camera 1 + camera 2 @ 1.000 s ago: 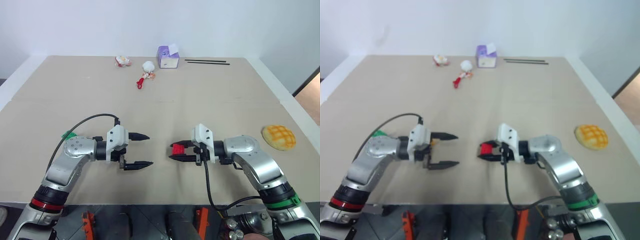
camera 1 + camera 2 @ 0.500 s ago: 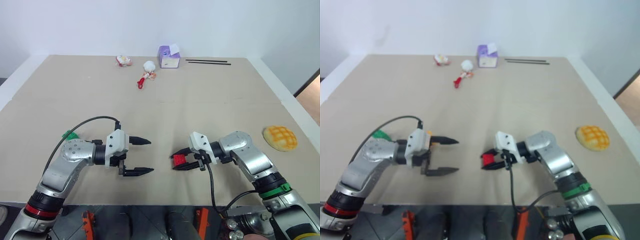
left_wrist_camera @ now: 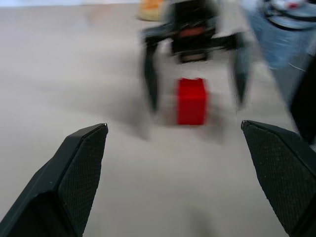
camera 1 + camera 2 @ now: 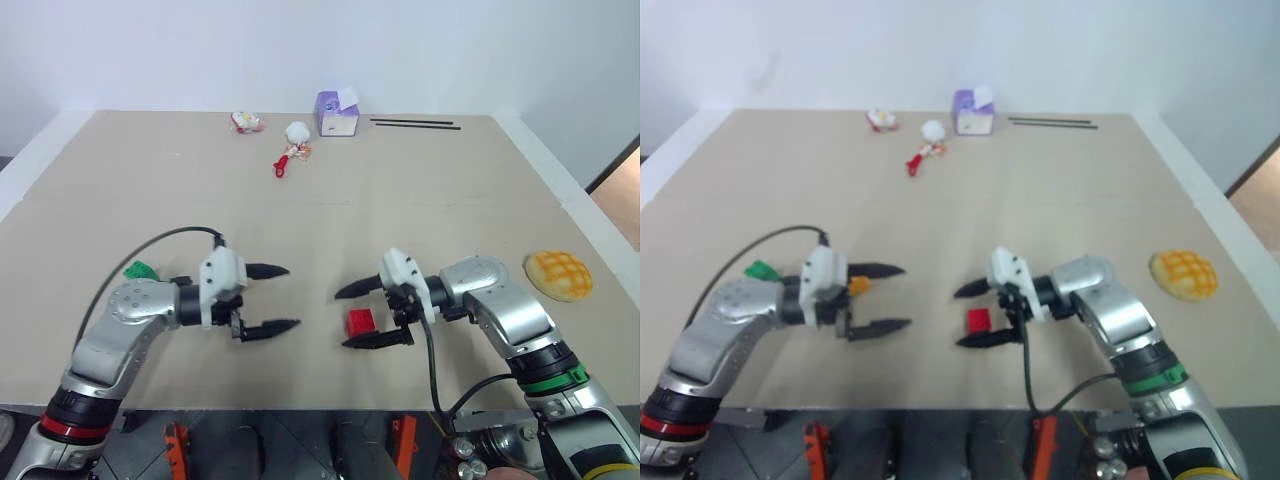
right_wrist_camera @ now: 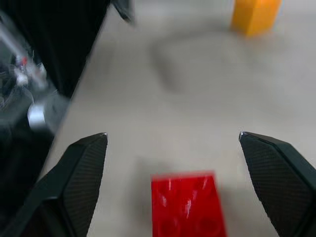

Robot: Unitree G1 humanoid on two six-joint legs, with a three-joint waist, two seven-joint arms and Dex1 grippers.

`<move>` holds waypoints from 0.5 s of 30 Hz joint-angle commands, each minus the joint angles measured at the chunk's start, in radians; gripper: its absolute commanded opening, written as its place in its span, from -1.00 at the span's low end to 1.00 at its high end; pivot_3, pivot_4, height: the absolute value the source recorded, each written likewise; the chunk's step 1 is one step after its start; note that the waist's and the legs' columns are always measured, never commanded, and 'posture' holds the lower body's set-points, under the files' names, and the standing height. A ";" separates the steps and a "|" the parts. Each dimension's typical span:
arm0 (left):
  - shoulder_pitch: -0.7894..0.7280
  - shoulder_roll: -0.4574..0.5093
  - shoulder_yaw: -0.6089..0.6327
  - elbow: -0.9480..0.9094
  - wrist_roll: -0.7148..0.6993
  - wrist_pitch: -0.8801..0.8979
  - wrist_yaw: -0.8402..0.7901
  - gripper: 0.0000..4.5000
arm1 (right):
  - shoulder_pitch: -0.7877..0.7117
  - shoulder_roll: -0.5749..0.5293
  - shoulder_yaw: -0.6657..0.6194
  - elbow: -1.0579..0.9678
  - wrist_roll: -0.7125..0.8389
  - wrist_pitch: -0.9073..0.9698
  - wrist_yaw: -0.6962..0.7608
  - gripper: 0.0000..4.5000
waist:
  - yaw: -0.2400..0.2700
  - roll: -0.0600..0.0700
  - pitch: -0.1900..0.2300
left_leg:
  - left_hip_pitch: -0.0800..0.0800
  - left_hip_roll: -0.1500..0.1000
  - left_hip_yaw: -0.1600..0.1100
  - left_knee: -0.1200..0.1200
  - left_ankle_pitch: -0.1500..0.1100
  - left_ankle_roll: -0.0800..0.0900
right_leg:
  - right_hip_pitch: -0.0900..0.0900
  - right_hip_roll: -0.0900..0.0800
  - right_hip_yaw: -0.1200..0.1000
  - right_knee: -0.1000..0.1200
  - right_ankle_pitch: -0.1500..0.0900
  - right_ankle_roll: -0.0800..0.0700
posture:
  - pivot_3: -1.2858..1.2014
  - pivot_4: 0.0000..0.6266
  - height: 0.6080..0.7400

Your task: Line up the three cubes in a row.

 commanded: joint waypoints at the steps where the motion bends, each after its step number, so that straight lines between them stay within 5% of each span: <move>1: 0.041 0.005 0.165 -0.032 -0.043 0.047 0.137 1.00 | -0.050 0.034 -0.094 -0.108 0.119 0.105 -0.071 0.99 | 0.000 0.000 0.000 | 0.000 0.000 0.000 0.000 0.000 0.000 | 0.000 0.000 0.000 0.000 0.000 0.000 | 0.03 -0.52 1.00; 8: 0.215 0.097 0.408 0.045 -0.045 0.041 0.179 1.00 | -0.112 0.125 -0.089 -0.155 0.126 0.134 -0.205 0.99 | 0.000 0.000 0.000 | 0.000 0.004 0.000 -0.001 0.000 -0.001 | -0.002 0.003 -0.002 0.000 -0.001 -0.004 | 0.03 -0.52 1.00; 15: 0.223 0.169 0.477 0.191 -0.022 -0.035 0.151 1.00 | -0.153 0.174 -0.041 -0.110 0.086 0.093 -0.212 0.99 | 0.002 -0.001 0.000 | 0.000 0.006 0.002 -0.001 -0.001 -0.001 | -0.002 0.003 -0.004 0.000 -0.001 -0.005 | 0.03 -0.52 1.00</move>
